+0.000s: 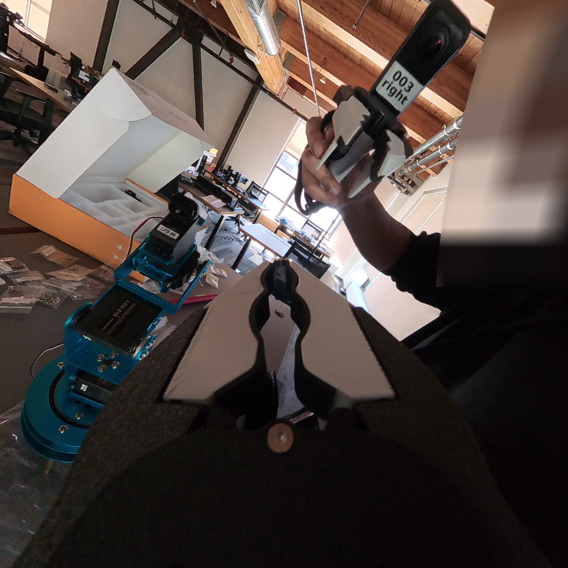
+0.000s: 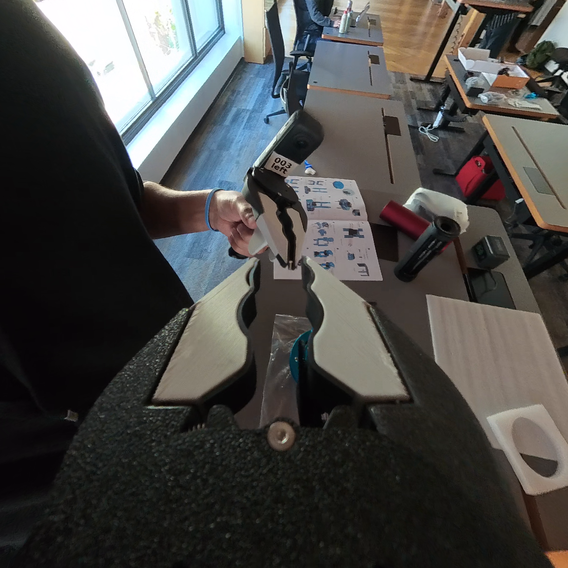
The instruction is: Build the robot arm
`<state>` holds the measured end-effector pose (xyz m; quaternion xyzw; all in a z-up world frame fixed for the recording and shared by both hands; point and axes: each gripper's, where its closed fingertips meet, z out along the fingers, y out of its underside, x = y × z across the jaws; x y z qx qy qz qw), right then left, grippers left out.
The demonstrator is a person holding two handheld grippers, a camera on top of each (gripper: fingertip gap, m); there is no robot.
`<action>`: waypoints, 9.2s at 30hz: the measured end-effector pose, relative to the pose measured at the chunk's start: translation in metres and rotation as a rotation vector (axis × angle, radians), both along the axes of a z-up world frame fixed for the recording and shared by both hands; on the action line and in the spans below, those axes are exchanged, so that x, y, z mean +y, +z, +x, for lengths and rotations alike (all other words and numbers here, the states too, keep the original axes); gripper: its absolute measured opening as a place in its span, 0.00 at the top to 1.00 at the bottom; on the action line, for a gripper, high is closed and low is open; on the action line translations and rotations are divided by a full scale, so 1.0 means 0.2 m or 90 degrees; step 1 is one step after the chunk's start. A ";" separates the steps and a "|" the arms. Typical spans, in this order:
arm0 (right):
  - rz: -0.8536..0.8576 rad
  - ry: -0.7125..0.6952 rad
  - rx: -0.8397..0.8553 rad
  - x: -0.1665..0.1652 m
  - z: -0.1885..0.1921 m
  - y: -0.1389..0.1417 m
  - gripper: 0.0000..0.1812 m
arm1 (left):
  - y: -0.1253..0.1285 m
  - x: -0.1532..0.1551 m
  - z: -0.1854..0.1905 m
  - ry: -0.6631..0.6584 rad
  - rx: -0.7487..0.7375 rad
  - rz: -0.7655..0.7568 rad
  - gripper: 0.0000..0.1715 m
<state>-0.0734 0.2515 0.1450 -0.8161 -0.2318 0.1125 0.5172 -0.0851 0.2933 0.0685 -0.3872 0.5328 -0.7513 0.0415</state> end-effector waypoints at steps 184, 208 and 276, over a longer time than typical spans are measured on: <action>0.221 0.028 0.275 0.01 0.43 -0.56 0.85 | -0.15 -0.08 0.48 -0.288 0.054 0.902 0.97; 0.209 0.015 0.271 -0.01 0.42 -0.58 0.84 | -0.15 -0.07 0.48 -0.256 0.056 0.919 0.94; 0.205 -0.060 0.108 0.24 0.42 -0.58 0.85 | -0.15 -0.06 0.45 -0.209 0.027 0.986 0.95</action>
